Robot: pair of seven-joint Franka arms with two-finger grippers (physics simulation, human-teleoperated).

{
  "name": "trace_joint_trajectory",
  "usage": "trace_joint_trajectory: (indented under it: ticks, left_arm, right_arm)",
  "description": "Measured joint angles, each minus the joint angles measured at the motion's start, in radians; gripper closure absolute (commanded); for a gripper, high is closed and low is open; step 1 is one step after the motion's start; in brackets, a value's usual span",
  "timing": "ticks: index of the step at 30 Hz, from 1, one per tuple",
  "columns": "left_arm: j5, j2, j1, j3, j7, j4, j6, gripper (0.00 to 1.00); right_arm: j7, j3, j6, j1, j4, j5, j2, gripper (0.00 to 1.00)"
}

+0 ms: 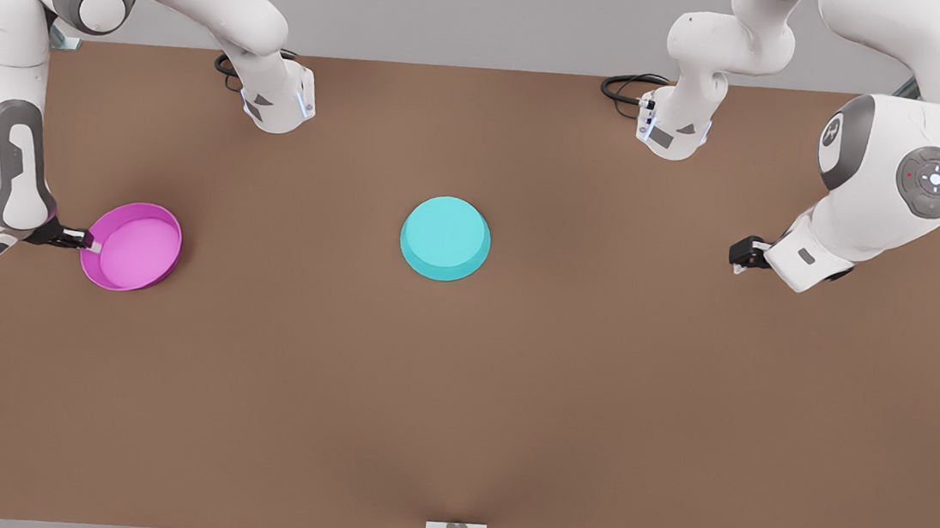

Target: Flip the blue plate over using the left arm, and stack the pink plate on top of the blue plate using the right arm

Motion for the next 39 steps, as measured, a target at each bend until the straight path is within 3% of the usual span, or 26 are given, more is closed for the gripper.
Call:
trace_joint_trajectory:
  ticks: [19, 26, 39]
  left_arm:
    - [0.000, 0.012, 0.000, -0.003, 0.000, 0.005, 0.000, 0.00]
    - [0.000, 0.012, 0.000, -0.003, 0.000, 0.005, 0.000, 0.00]
    - [0.000, 0.014, 0.000, -0.003, 0.000, 0.005, 0.002, 0.00]
  right_arm:
    - [0.011, 0.020, -0.025, 0.034, 0.013, 0.001, -0.034, 0.79]
    - [0.019, 0.079, -0.199, 0.056, 0.017, 0.003, -0.114, 0.79]
    - [0.298, 0.088, -0.259, 0.899, 0.034, 0.026, -0.187, 0.79]
